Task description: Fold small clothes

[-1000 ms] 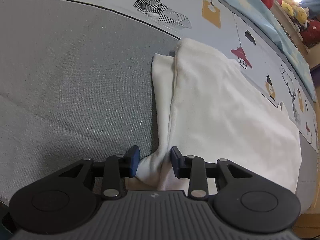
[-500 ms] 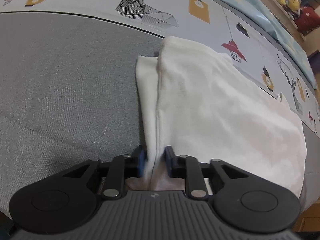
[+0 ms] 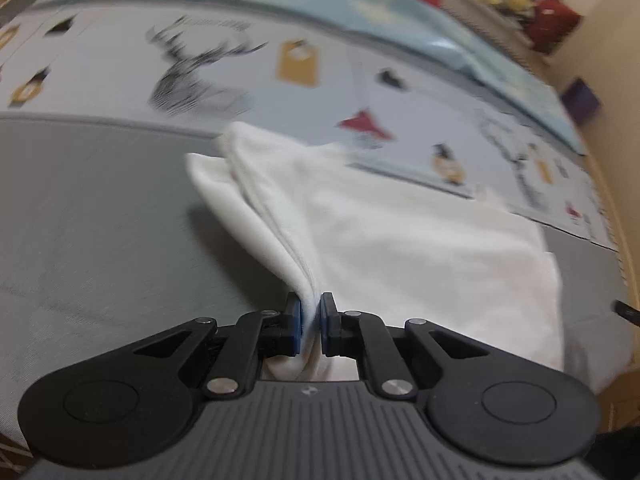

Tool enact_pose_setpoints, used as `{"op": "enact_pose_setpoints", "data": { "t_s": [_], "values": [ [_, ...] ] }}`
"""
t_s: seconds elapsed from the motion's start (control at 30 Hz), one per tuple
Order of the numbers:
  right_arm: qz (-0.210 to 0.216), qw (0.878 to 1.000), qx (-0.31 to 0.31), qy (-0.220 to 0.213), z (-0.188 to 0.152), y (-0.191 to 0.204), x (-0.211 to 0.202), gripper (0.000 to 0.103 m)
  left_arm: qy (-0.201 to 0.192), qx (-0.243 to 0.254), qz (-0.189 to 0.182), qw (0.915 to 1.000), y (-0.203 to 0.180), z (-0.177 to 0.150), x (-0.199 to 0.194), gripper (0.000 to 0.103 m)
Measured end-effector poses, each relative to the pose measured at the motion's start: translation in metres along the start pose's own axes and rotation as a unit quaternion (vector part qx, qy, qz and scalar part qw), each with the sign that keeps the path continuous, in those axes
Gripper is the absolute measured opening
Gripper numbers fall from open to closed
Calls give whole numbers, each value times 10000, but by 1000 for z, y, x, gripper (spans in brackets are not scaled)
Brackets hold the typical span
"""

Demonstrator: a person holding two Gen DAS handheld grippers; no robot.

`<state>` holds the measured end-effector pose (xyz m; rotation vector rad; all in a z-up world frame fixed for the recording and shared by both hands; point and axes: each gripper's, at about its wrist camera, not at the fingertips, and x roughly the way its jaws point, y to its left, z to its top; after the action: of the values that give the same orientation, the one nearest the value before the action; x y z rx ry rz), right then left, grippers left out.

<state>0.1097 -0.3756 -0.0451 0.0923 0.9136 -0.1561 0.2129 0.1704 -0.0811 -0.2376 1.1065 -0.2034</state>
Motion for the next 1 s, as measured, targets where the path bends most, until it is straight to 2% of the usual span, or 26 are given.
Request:
{"op": "enact_pose_setpoints", "data": {
  "t_s": [0.1, 0.23, 0.47, 0.6, 0.7, 0.77, 1.0],
  "values": [
    [28, 9999, -98, 73, -4, 2, 6, 25, -67, 175, -211, 9996, -34, 1, -4, 9],
    [62, 9998, -140, 150, -10, 0, 11, 25, -118, 280, -831, 9961, -95, 5, -2, 9],
    [1, 9997, -15, 239, -15, -14, 14, 25, 31, 449, -1854, 9816, -218, 0, 29, 9],
    [5, 9994, 267, 227, -15, -22, 13, 25, 62, 475, -2190, 9745, -273, -5, 52, 10],
    [40, 9992, 361, 178, -14, -24, 13, 25, 39, 351, -2544, 9665, -286, -6, 58, 11],
    [115, 9989, 424, 175, -13, -24, 15, 25, 85, 305, -2697, 9624, -282, -5, 57, 22],
    [501, 9969, 507, 319, -7, -2, 28, 25, 489, 430, -2211, 9731, -226, 2, 63, 22]
  ]
}}
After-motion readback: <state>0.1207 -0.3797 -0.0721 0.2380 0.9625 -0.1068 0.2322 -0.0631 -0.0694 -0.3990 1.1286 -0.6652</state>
